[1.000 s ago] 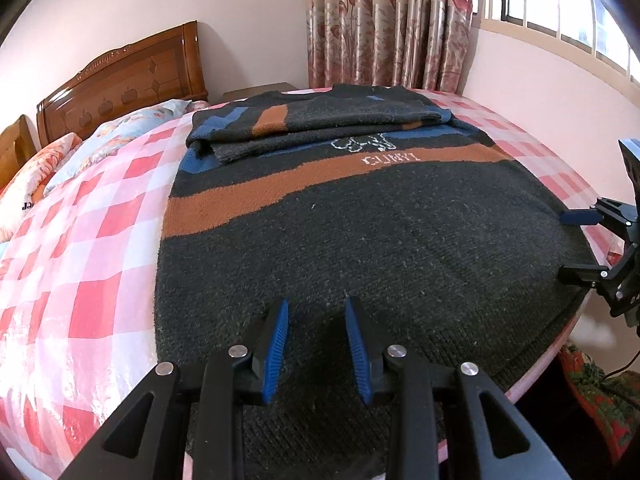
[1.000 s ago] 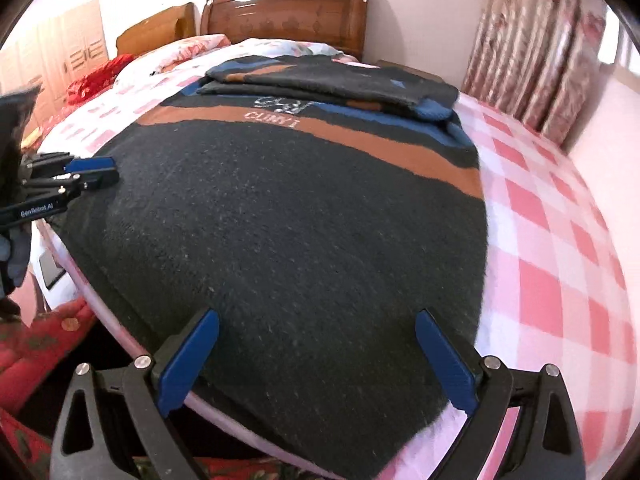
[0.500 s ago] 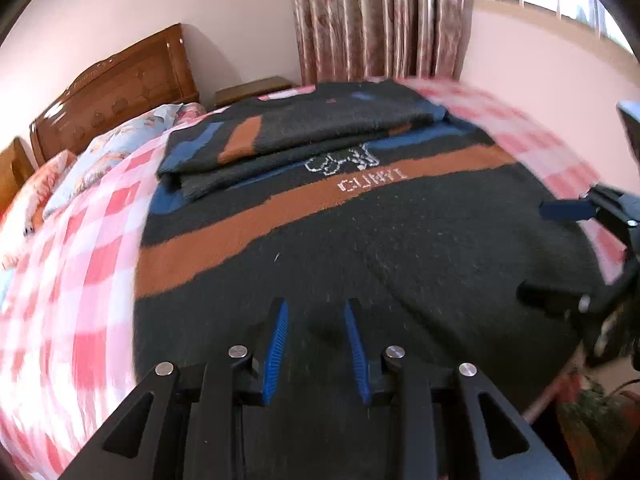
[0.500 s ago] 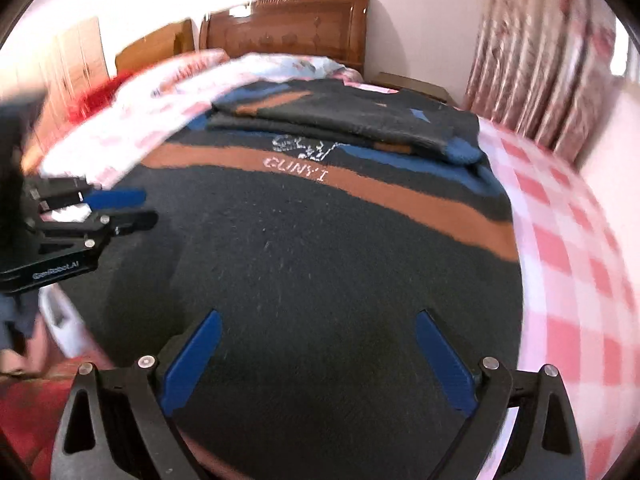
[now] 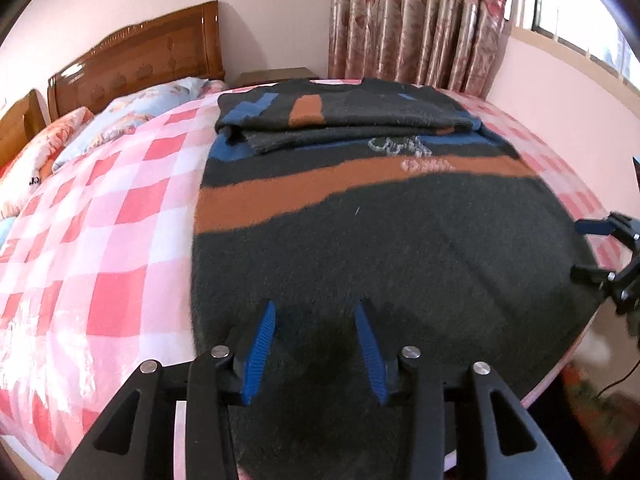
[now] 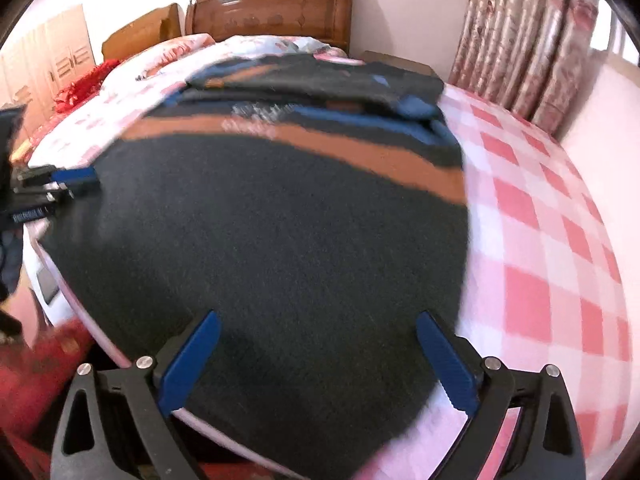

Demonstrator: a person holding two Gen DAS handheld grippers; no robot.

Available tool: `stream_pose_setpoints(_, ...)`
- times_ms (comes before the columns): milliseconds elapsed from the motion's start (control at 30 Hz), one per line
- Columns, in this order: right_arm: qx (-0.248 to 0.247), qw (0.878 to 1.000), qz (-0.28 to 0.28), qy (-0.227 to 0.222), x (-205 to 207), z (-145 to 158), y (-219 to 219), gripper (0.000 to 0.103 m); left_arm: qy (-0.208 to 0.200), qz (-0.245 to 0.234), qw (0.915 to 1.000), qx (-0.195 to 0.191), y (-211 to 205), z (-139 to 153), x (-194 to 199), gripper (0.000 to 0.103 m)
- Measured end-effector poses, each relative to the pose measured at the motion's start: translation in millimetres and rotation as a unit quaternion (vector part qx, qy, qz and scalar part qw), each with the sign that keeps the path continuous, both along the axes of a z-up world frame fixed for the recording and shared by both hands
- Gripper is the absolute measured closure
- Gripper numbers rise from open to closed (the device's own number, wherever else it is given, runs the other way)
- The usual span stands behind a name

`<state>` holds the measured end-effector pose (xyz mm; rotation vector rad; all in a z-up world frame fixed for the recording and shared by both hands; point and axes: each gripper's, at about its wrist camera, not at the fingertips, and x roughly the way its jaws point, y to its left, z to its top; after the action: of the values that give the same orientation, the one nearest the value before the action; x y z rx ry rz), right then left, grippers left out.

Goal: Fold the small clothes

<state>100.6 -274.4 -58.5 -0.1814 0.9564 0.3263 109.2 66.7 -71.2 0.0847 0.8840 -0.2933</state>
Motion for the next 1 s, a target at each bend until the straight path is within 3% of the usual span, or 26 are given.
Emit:
stream_pose_setpoints(100,0.009,0.999,0.029,-0.024,24,19,32,0.0,-0.012,-0.014,0.999,-0.04,-17,20,25,0.06)
stream_pose_setpoints(200,-0.015,0.998,0.058,-0.032,65,21,70,0.0,-0.014,-0.013,0.9996,-0.019,-41,26,67,0.06)
stream_pose_setpoints(333,-0.004,0.999,0.045,-0.013,123,8,87,0.0,0.006,0.021,0.9997,-0.005,-50,12,135,0.06)
stream_pose_setpoints(433,-0.001,1.0,0.01,0.0,155,-4,85,0.0,0.016,0.04,0.999,0.011,-45,-6,160,0.06)
stream_pose_setpoints(467,-0.027,1.0,0.005,0.003,163,-13,84,0.0,-0.006,0.031,0.9994,0.017,-45,-7,159,0.059)
stream_pose_setpoints(533,0.002,1.0,0.0,0.0,164,-14,72,0.0,-0.005,0.026,0.9995,0.015,-39,-8,157,0.059)
stream_pose_setpoints(633,-0.013,1.0,-0.011,-0.001,155,-13,58,0.0,-0.012,0.027,0.9989,0.037,-24,-11,143,0.053)
stream_pose_setpoints(833,-0.008,0.999,-0.047,0.004,112,-13,-1,0.0,0.002,0.057,0.9984,0.001,30,-9,106,0.052)
stream_pose_setpoints(900,-0.013,0.999,-0.046,0.003,89,-13,-9,0.0,-0.015,0.044,0.9986,0.025,30,-8,81,0.052)
stream_pose_setpoints(967,-0.013,0.999,-0.048,-0.002,66,-14,-18,0.0,-0.051,0.042,0.9939,0.088,22,-9,54,0.051)
stream_pose_setpoints(1000,-0.014,0.999,-0.045,-0.006,58,-14,-22,0.0,-0.055,0.043,0.9929,0.096,21,-9,44,0.051)
